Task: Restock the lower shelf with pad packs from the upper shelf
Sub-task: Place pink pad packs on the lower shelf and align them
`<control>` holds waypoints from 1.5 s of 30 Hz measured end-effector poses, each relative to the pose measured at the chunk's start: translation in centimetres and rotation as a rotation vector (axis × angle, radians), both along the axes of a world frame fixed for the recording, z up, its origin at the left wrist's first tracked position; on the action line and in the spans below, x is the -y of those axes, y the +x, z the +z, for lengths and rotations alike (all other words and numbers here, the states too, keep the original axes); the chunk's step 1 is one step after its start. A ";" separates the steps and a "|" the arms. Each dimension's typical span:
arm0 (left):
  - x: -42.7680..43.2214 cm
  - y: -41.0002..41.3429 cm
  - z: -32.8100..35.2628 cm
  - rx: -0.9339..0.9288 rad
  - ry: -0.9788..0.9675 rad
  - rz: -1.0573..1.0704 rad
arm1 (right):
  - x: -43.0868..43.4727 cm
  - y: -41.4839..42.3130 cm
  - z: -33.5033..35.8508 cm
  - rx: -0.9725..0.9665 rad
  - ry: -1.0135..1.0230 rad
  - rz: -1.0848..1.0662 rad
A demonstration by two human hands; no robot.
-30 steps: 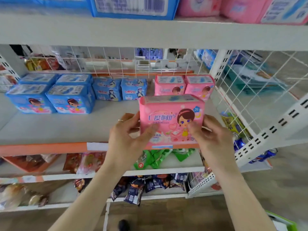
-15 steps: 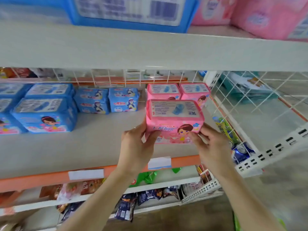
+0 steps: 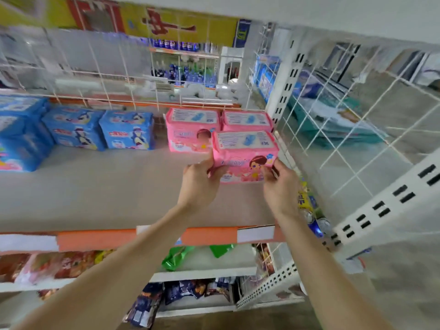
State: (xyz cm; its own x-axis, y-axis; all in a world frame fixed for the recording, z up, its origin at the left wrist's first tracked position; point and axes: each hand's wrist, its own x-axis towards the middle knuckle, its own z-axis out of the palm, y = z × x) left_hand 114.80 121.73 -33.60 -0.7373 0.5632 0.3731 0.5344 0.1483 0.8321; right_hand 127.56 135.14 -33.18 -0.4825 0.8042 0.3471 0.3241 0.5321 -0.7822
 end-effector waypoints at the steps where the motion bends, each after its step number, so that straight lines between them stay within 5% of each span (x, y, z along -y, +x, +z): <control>1: -0.7 -0.2 -0.5 0.012 -0.020 -0.004 | -0.7 -0.2 -0.5 0.002 -0.007 -0.016; 22: -5.6 -2.5 -0.9 0.077 -0.056 -0.003 | -4.7 -3.1 -2.4 -0.058 -0.025 -0.045; 31: -0.6 -1.6 1.4 0.010 -0.267 -0.053 | 0.1 -0.2 1.0 0.139 -0.164 -0.050; 34: 2.2 -1.5 3.1 -0.100 -0.438 -0.055 | 2.6 0.5 2.0 0.178 -0.055 -0.046; 45: 9.9 -3.2 7.9 -0.418 -0.189 -0.197 | 11.8 0.5 9.0 0.317 0.295 0.058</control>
State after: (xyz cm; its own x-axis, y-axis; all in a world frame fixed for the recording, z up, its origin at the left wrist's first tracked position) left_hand 111.57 111.81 -25.69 -0.4187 0.7631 0.4923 0.8497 0.1379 0.5089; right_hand 128.04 123.32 -24.20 -0.6434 0.6615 0.3853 0.4868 0.7420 -0.4610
